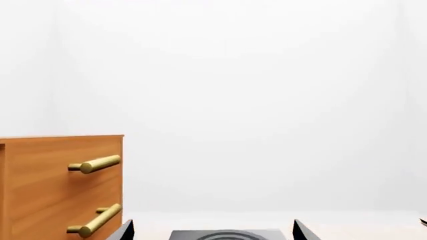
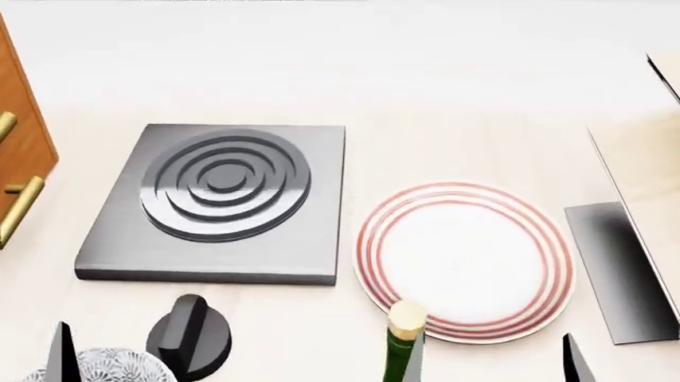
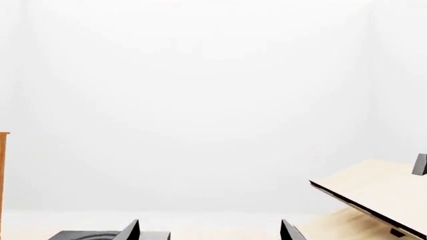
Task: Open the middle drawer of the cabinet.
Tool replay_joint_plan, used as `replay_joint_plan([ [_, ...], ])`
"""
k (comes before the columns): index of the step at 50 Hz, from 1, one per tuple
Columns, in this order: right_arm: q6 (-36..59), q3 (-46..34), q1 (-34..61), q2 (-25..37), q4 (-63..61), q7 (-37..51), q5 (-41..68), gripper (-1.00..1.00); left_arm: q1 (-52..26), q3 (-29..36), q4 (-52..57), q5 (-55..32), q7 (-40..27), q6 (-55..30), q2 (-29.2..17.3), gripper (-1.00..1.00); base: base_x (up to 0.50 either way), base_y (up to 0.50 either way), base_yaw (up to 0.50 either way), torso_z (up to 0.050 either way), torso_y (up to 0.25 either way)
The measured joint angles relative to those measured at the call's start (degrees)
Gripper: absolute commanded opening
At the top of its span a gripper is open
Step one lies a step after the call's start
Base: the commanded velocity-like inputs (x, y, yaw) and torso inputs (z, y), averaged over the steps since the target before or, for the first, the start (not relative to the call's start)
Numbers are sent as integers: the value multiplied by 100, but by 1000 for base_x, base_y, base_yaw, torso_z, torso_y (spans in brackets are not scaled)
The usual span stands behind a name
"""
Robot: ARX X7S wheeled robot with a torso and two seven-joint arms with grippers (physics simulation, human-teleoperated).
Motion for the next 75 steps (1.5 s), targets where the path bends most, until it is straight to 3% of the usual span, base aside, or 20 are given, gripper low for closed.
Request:
replay_joint_plan([
  [14,-185,3,-38,76,49,70,103,100,-10,60,-5,-11,-72,13,-69,100,286,5,0,0,1],
  [53,-268,-60,-15,237,122,274,247,100,-41,209,-1,-40,-246,-15,-243,100,0,500,0,0,0],
  [75,-346,-92,-15,319,176,352,357,100,-56,280,-8,-47,-335,-20,-331,100,0,-119,0,0,0],
])
